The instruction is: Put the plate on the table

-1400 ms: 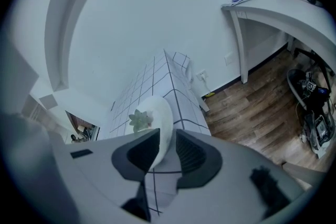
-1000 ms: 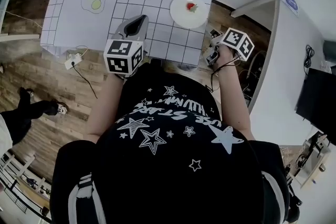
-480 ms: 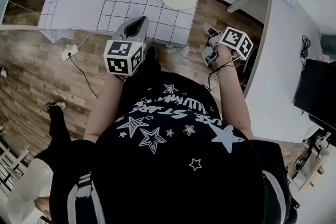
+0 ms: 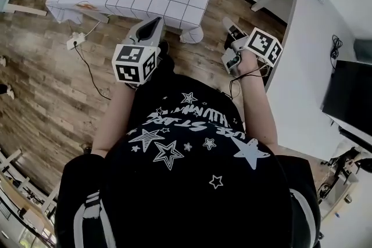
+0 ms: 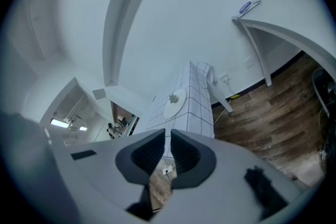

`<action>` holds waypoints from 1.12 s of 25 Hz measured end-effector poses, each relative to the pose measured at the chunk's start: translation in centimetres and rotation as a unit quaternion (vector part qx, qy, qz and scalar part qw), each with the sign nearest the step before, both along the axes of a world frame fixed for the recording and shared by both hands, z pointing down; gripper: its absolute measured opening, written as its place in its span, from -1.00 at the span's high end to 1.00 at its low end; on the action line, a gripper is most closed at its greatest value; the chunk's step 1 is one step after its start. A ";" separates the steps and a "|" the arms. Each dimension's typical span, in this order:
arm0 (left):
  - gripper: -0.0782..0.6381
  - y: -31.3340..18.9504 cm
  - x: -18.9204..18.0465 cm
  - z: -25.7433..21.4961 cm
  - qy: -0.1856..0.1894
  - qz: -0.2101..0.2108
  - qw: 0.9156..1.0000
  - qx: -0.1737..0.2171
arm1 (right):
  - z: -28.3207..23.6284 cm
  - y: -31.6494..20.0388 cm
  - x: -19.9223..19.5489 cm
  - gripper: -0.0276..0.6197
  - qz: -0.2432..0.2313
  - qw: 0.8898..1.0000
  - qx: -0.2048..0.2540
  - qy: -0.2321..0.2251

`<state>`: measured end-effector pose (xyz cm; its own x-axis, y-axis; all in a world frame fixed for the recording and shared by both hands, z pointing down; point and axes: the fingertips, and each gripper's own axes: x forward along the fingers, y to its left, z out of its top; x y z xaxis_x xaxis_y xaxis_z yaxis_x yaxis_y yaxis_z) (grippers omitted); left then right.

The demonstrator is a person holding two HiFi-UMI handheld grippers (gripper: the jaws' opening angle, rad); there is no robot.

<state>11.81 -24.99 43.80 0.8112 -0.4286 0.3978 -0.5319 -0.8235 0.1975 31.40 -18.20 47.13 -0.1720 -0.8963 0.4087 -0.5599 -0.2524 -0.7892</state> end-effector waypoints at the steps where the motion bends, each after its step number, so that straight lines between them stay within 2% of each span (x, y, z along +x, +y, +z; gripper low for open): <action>1: 0.76 0.8 -0.3 0.0 0.001 -0.006 1.000 -0.002 | -0.3 0.6 -0.3 0.80 -0.008 1.000 0.005 0.002; 7: 0.76 5.7 -1.1 -0.3 0.004 -0.021 1.000 -0.006 | -1.0 4.3 -1.8 0.84 -0.044 0.999 0.027 -0.007; 15: 0.76 9.9 -2.3 0.2 -0.002 -0.030 0.999 -0.033 | 0.2 7.9 -3.5 0.85 -0.063 0.997 0.024 -0.023; 20: 0.76 11.2 -2.3 0.7 -0.009 -0.025 0.999 -0.044 | -0.3 9.0 -4.7 0.85 -0.061 0.995 0.041 -0.069; 28: 0.76 12.5 -3.9 1.2 -0.018 -0.016 0.999 -0.049 | 0.6 10.9 -7.0 0.86 -0.076 0.996 0.019 -0.047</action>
<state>7.94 -12.53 45.01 0.7826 -0.4116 0.4671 -0.5657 -0.7835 0.2573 24.44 -7.26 47.73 -0.3433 -0.8712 0.3510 -0.5132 -0.1390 -0.8470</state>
